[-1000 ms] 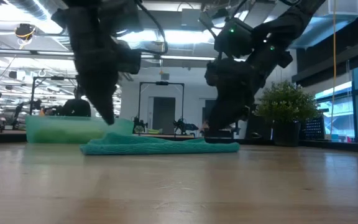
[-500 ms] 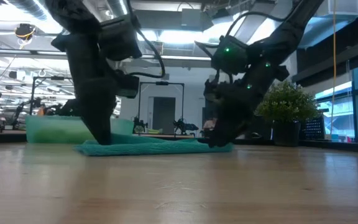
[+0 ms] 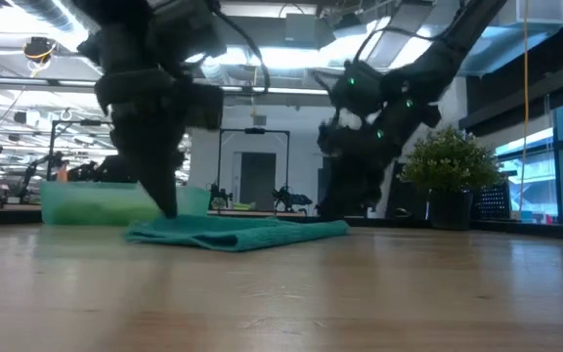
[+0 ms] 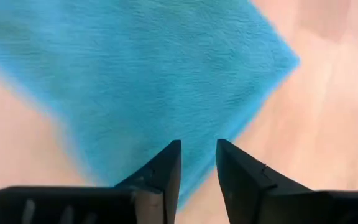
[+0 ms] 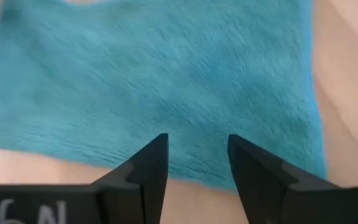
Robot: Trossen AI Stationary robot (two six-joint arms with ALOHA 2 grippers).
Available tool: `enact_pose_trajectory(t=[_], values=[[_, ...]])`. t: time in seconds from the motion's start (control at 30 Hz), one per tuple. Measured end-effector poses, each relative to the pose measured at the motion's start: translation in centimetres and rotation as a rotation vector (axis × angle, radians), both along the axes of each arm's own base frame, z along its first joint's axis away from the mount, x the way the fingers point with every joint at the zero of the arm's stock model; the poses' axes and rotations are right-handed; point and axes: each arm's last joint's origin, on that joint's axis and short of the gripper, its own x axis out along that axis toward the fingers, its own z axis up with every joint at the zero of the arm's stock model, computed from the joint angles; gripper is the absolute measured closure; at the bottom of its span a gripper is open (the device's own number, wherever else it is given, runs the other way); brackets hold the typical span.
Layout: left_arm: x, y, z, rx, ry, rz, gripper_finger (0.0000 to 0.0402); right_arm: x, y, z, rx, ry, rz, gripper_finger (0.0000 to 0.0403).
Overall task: Roll microfiber towels into tight, uniform cylinder then place into a basket
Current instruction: Roll the blue microfiber cloth
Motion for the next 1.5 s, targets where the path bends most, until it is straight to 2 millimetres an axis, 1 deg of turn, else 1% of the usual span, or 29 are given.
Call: enact_pose_trajectory(t=[0.1, 0.17, 0.27, 0.37, 0.5, 0.67, 0.77, 0.9, 0.97, 1.03, 1.13, 1.2, 1.27, 1.37, 1.5], values=[[-0.3, 1.0, 1.6, 0.102, -0.004, 0.037, 0.0305, 0.6, 1.2, 1.3, 0.060, -0.051, 0.086, 0.0236], [-0.6, 1.8, 2.0, 0.179, 0.000, 0.079, 0.0305, 0.9, 2.6, 1.4, 0.081, -0.060, 0.146, 0.0236], [-0.6, 2.8, 1.9, 0.272, -0.010, 0.126, 0.0305, 1.2, 4.1, 1.1, 0.044, -0.052, 0.189, 0.0236], [-0.4, 3.5, 0.7, 0.293, -0.001, 0.136, 0.0305, 1.4, 4.7, 0.1, -0.014, -0.009, 0.176, 0.0236], [-0.2, 3.9, -0.8, 0.245, 0.018, 0.163, 0.0305, 1.6, 4.5, -1.0, -0.050, 0.027, 0.096, 0.0236], [0.0, 3.3, -2.2, 0.194, 0.059, 0.121, 0.0305, 1.7, 3.3, -1.8, -0.086, 0.042, 0.064, 0.0236], [0.3, 2.7, -2.4, 0.140, 0.050, 0.088, 0.0305, 1.6, 2.4, -1.8, -0.096, 0.039, 0.047, 0.0236], [0.6, 1.6, -2.4, 0.120, 0.026, 0.066, 0.0305, 1.5, 1.3, -1.7, -0.101, 0.023, 0.019, 0.0236], [0.6, 1.5, -2.3, 0.119, 0.024, 0.070, 0.0305, 1.5, 1.2, -1.7, -0.109, 0.023, 0.040, 0.0236], [0.5, 1.5, -1.8, 0.113, 0.025, 0.072, 0.0305, 1.5, 1.3, -1.3, -0.104, 0.028, 0.103, 0.0236], [0.6, 1.8, -0.1, 0.107, -0.038, 0.086, 0.0305, 1.8, 2.6, 0.4, -0.093, 0.001, 0.242, 0.0236], [0.3, 2.1, 1.0, 0.118, -0.065, 0.102, 0.0305, 2.1, 3.9, 1.5, -0.105, -0.009, 0.328, 0.0236], [-0.1, 2.3, 2.0, 0.132, -0.095, 0.117, 0.0305, 2.3, 5.4, 2.1, -0.132, -0.006, 0.412, 0.0236], [-0.8, 2.4, 3.6, 0.157, -0.136, 0.134, 0.0305, 2.5, 7.9, 2.5, -0.170, -0.019, 0.540, 0.0236], [-1.8, 2.5, 5.4, 0.191, -0.185, 0.161, 0.0305, 2.5, 10.6, 2.2, -0.193, -0.026, 0.654, 0.0236]])
